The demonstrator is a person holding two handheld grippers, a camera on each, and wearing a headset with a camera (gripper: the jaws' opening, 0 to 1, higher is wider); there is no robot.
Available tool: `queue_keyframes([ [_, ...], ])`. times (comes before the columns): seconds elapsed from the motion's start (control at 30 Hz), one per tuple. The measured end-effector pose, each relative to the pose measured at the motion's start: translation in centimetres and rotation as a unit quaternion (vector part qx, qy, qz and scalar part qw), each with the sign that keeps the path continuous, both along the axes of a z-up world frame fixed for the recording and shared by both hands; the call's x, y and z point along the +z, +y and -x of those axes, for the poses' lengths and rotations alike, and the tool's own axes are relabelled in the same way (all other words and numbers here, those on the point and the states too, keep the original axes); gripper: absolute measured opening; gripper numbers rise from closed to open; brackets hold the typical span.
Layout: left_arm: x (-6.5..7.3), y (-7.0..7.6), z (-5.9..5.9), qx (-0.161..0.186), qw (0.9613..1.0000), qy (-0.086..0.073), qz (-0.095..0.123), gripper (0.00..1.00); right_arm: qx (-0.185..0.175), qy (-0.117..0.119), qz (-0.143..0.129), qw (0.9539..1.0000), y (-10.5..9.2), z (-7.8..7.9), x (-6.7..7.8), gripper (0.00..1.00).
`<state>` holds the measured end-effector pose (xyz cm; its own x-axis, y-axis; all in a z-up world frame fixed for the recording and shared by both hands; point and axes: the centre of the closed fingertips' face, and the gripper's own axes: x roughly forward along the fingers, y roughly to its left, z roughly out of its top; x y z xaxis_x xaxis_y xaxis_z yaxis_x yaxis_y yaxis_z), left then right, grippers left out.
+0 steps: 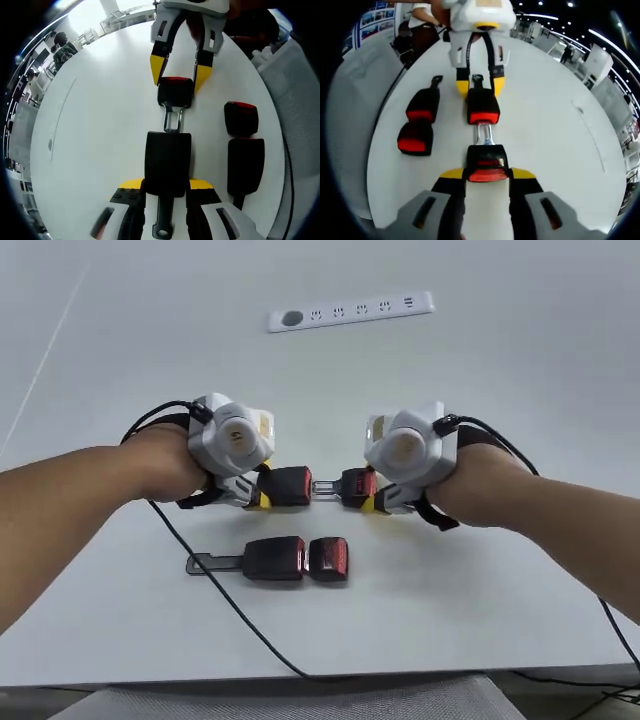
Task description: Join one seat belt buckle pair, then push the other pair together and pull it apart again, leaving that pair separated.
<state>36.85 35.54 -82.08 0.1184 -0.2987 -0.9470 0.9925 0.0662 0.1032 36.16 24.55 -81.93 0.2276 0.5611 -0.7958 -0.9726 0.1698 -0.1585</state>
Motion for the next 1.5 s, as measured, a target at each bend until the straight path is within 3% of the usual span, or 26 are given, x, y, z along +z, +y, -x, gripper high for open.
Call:
queue_keyframes([
  [0.3, 0.0, 0.0, 0.1, -0.001, 1.0000, 0.001, -0.001, 0.31, 0.010, -0.022, 0.008, 0.9997, 0.6, -0.2, 0.0, 0.32],
  [0.47, 0.0, 0.0, 0.0, -0.004, 1.0000, 0.002, -0.004, 0.31, 0.011, -0.022, 0.003, 0.9997, 1.1, -0.1, -0.1, 0.32],
  [0.8, 0.0, 0.0, 0.1, -0.016, 0.9999, -0.002, -0.004, 0.31, 0.001, -0.007, -0.023, 0.9997, 1.6, -0.5, -0.2, 0.31],
  [1.5, 0.0, -0.1, 0.1, -0.014, 0.9999, 0.001, -0.006, 0.30, 0.000, -0.003, -0.015, 0.9999, 2.3, -0.5, 0.0, 0.29],
])
